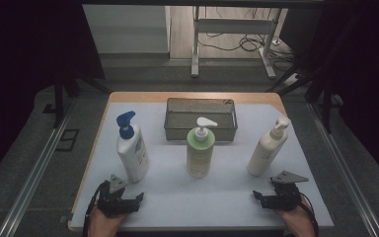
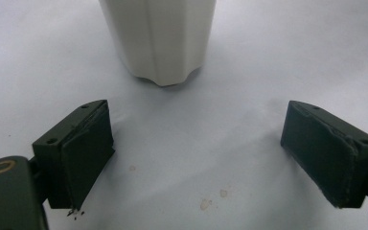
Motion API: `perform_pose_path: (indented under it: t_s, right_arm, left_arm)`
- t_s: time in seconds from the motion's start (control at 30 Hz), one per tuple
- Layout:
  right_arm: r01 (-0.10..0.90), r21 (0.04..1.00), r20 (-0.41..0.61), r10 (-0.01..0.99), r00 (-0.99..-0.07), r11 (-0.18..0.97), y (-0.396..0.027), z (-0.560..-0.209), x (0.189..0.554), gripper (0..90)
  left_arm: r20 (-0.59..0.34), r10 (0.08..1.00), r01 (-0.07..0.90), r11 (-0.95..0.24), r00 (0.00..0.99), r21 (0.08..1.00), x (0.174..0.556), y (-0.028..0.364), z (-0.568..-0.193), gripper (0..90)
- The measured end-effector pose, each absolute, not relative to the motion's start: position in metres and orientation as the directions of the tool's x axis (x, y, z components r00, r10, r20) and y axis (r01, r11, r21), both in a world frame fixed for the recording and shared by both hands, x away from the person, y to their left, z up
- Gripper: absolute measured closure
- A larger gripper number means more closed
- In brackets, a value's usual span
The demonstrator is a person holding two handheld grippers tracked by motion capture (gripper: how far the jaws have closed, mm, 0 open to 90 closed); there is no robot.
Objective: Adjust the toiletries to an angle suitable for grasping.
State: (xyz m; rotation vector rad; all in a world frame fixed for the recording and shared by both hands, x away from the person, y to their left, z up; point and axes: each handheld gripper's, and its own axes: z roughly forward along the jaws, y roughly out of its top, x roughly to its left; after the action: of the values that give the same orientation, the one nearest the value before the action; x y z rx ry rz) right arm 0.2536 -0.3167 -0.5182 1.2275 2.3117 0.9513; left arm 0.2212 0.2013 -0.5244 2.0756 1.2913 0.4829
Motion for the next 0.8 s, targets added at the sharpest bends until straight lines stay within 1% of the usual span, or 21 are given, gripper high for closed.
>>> perform_pose_path:
  t_s: [0.8]
  right_arm:
    - [0.593,0.7,0.006,0.826,-0.564,0.399,-0.317,-0.5175,0.2544,13.2]
  left_arm:
    - [-0.027,0.887,0.638,-0.31,0.461,0.705,0.22,0.2034,-0.5269,10.6]
